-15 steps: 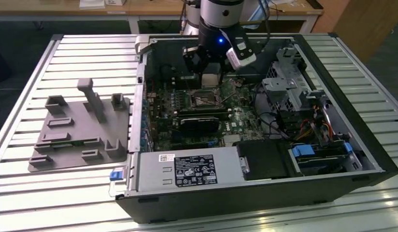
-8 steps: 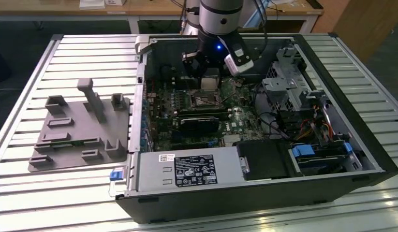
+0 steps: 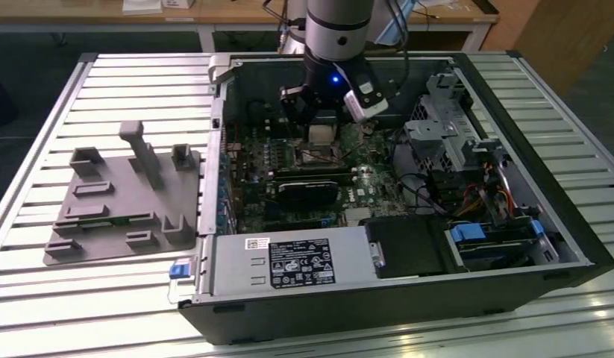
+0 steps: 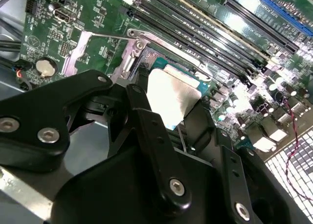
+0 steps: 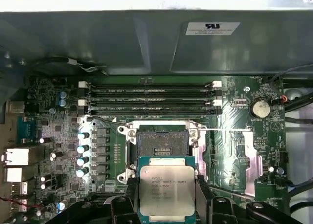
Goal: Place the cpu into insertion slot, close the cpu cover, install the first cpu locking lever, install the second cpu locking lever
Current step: 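Place the cpu into insertion slot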
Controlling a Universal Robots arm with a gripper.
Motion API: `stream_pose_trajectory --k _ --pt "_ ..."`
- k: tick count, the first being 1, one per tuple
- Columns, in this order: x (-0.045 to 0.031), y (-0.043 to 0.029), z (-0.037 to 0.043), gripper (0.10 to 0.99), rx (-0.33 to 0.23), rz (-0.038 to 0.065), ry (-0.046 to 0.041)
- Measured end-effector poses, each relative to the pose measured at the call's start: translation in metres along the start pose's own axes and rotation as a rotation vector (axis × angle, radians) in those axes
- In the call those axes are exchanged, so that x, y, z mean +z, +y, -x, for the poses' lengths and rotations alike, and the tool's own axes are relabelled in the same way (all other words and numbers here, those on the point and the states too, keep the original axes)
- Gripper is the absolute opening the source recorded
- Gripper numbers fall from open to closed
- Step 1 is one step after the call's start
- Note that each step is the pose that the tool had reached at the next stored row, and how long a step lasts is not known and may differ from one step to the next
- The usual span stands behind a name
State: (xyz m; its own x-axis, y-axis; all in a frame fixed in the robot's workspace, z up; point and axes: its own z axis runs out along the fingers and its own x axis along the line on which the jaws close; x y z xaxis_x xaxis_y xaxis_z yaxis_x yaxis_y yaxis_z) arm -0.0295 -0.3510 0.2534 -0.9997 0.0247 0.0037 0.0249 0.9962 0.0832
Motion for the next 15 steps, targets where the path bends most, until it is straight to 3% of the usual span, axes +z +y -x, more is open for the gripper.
stream_pose_trajectory --k 6,15 --pt "0.0024 -0.0002 -0.0007 0.541 0.052 -0.006 -0.0044" --pt "0.0042 -0.0004 -0.0007 0.541 0.209 -0.007 -0.0170"
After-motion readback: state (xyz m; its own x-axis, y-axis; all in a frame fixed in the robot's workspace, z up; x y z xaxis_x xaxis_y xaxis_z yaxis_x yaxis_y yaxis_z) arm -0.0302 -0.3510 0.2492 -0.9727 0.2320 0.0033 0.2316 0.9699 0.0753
